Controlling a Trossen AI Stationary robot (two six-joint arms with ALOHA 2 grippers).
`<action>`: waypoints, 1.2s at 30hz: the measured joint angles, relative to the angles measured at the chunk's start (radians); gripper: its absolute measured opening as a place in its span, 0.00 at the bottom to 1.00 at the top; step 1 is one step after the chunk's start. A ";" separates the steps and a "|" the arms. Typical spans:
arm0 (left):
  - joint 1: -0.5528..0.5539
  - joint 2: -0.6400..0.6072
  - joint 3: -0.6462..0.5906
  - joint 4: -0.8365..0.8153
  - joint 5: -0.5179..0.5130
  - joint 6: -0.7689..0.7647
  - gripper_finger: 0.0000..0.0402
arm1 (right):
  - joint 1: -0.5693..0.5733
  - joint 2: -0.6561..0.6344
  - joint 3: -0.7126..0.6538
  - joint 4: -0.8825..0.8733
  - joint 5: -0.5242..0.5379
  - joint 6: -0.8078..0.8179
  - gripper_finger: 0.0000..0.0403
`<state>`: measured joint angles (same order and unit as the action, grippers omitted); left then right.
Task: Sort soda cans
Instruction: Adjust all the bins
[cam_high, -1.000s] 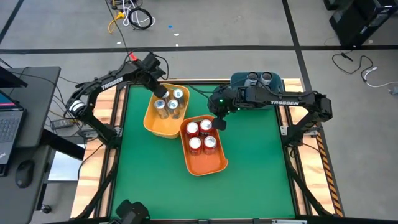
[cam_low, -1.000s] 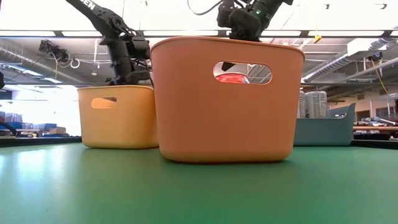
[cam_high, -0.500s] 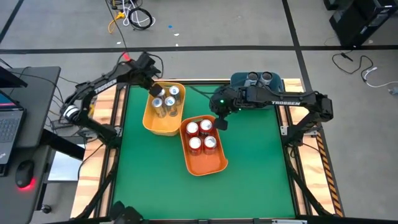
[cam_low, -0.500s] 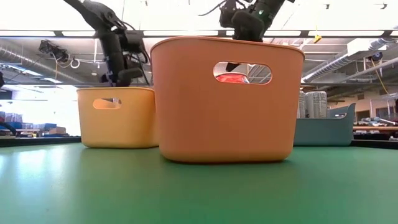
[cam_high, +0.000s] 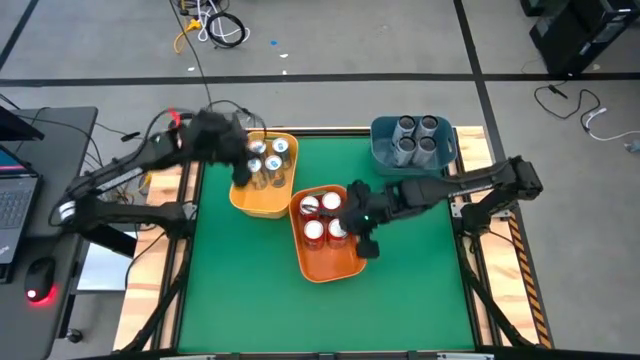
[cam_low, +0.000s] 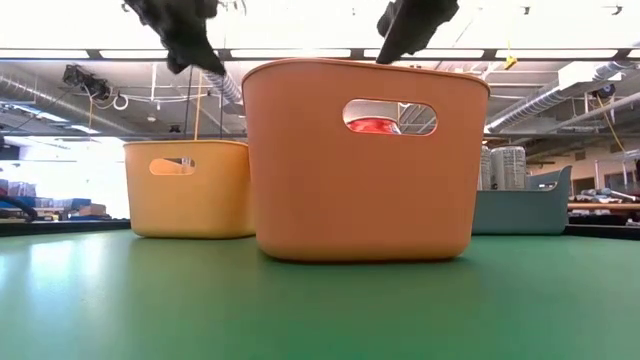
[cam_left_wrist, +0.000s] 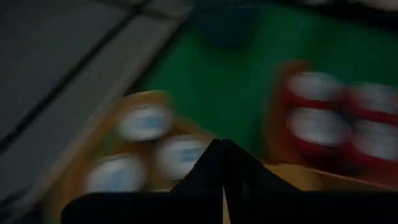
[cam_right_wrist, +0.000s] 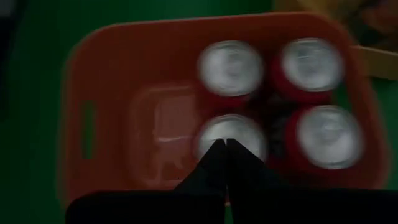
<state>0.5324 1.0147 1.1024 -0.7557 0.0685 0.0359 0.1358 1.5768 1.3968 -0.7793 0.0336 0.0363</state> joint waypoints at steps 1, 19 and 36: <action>-0.055 -0.029 -0.028 0.022 0.025 -0.016 0.00 | 0.019 -0.002 0.000 0.001 -0.006 0.012 0.00; -0.634 0.137 -0.412 0.487 -0.179 -0.336 0.00 | 0.092 -0.012 0.001 -0.055 0.003 0.124 0.00; -0.552 0.404 -0.270 0.591 -0.387 -0.277 0.00 | 0.108 -0.008 -0.013 -0.077 -0.001 0.156 0.00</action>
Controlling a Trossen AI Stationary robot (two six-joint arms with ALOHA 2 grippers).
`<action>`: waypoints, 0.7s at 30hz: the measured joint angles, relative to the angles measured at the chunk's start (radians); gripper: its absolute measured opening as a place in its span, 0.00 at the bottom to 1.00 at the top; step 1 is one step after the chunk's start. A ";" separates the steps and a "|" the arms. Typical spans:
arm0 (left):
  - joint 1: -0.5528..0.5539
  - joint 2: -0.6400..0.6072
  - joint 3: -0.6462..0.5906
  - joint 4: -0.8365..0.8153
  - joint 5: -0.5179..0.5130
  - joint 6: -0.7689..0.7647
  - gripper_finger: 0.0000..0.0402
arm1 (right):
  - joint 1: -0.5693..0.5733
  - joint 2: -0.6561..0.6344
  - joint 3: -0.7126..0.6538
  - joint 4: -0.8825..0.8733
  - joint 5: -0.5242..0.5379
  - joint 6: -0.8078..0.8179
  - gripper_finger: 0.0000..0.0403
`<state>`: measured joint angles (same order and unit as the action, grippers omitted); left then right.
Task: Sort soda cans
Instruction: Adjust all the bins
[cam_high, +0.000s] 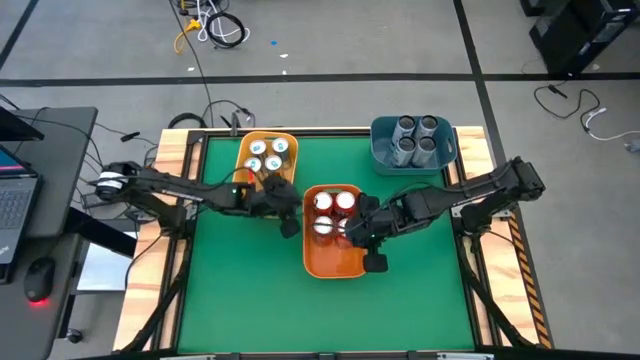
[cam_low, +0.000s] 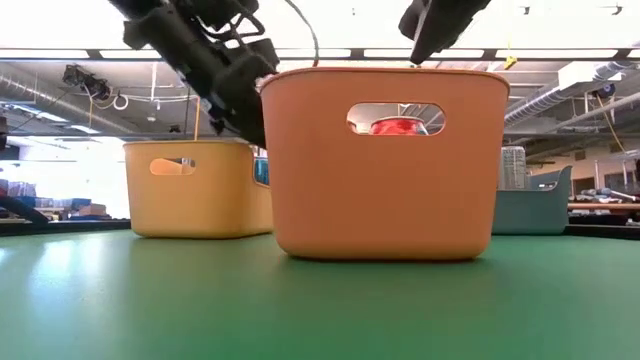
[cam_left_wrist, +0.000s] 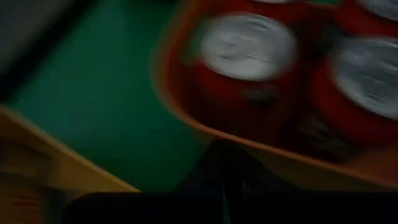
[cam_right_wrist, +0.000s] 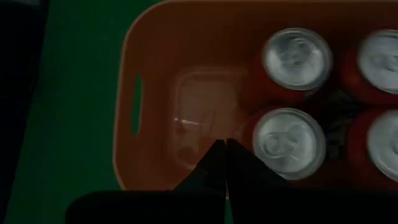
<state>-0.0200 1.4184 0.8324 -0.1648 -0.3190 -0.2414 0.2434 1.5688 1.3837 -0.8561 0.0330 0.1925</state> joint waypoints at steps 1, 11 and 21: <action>0.013 -0.002 0.007 -0.002 -0.023 0.014 0.00 | 0.005 0.000 -0.004 0.000 0.000 0.000 0.00; -0.030 -0.137 0.157 -0.279 0.163 0.132 0.00 | 0.085 -0.003 -0.056 -0.028 -0.133 0.060 0.00; -0.195 -0.080 0.158 -0.187 0.469 0.210 0.00 | 0.148 -0.002 -0.168 0.078 -0.194 0.112 0.00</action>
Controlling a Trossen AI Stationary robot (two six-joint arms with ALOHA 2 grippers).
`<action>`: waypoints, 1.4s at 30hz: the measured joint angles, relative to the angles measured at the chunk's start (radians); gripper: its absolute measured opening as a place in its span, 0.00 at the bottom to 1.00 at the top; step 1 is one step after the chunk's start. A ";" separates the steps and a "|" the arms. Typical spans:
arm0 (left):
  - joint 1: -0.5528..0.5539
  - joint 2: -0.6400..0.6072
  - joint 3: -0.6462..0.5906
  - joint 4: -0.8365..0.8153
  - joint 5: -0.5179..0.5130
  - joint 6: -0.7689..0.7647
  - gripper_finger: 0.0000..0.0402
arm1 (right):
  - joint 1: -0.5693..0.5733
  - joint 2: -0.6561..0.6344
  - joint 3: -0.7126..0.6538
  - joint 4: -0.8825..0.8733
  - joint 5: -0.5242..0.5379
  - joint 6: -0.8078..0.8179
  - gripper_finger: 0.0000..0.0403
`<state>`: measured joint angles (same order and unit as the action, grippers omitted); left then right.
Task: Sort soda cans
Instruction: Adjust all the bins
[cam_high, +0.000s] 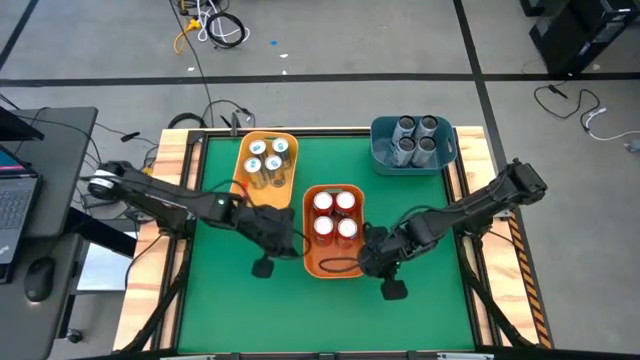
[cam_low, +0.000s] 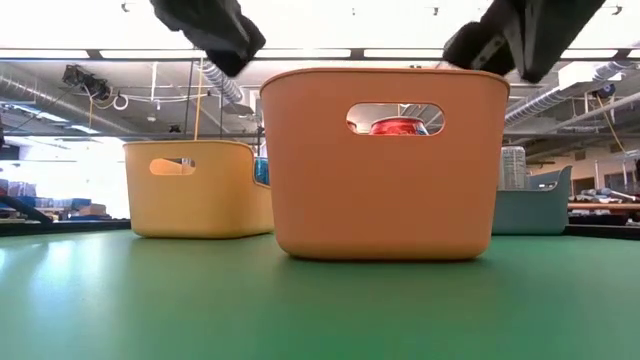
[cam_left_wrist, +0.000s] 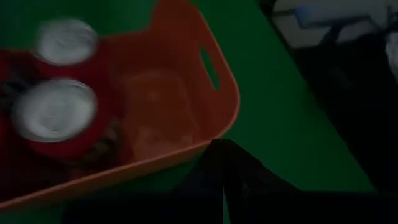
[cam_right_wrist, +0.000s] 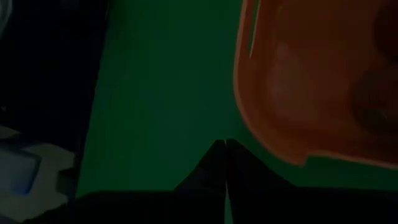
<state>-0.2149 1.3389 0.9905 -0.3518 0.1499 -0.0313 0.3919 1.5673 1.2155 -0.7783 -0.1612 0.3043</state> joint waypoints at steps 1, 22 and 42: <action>-0.004 0.024 0.000 0.006 0.002 -0.001 0.00 | -0.003 0.000 -0.017 0.020 0.000 0.004 0.00; -0.002 0.044 -0.001 0.025 0.065 -0.002 0.00 | -0.216 -0.025 -0.073 0.022 0.123 -0.093 0.00; -0.037 0.210 -0.002 0.129 0.082 0.004 0.00 | -0.029 0.082 -0.049 0.257 0.051 0.013 0.00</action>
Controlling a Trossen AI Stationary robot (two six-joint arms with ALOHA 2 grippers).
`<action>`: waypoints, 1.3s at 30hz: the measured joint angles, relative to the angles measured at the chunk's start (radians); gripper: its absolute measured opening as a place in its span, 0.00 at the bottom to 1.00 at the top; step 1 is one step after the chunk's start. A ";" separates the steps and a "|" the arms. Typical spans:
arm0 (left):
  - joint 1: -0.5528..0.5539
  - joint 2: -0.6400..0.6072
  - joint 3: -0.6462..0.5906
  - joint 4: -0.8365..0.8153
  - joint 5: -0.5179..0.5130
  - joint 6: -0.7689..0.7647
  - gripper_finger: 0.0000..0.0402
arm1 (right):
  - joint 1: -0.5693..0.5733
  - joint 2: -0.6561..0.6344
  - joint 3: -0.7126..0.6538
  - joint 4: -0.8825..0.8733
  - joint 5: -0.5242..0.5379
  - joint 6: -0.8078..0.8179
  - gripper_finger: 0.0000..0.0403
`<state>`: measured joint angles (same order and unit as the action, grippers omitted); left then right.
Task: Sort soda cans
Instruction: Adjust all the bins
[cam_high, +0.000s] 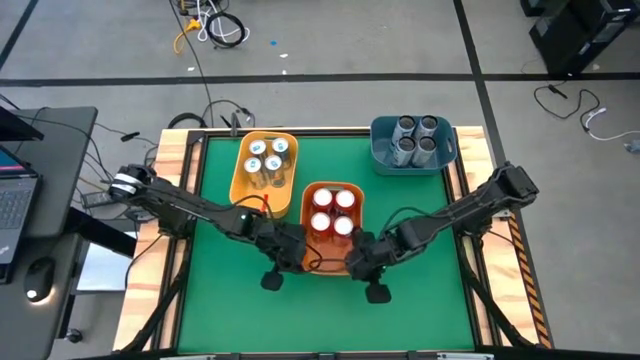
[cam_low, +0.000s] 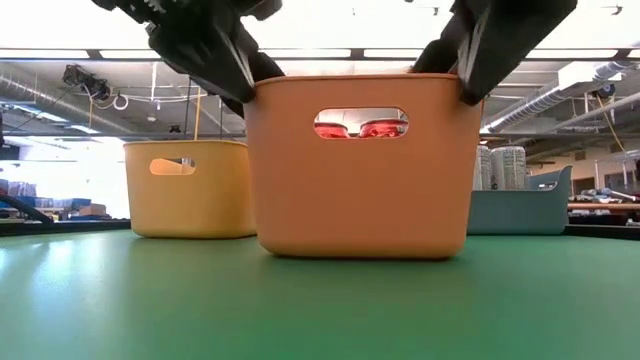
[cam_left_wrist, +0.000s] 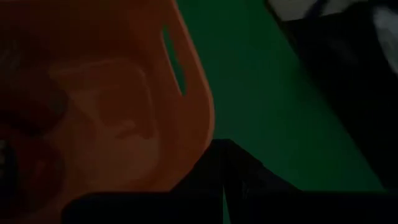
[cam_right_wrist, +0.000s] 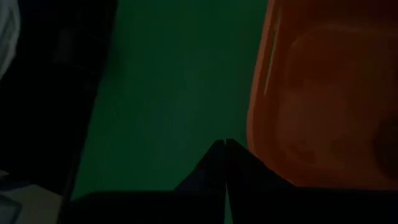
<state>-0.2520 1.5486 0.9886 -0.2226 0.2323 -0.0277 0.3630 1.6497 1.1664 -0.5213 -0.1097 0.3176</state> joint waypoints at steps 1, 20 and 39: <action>0.002 0.003 0.000 0.001 -0.025 0.000 0.00 | -0.009 0.000 0.000 -0.002 0.002 -0.002 0.00; 0.069 0.023 0.000 0.002 -0.253 -0.014 0.00 | -0.215 0.000 -0.019 -0.002 0.113 -0.228 0.00; 0.174 -0.017 0.000 -0.038 -0.261 0.082 0.00 | -0.339 -0.252 0.144 -0.571 0.374 -0.257 0.00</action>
<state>-0.0784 1.5317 0.9890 -0.2606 -0.0284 0.0540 0.0236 1.3977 1.3106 -1.0920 0.2642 0.0605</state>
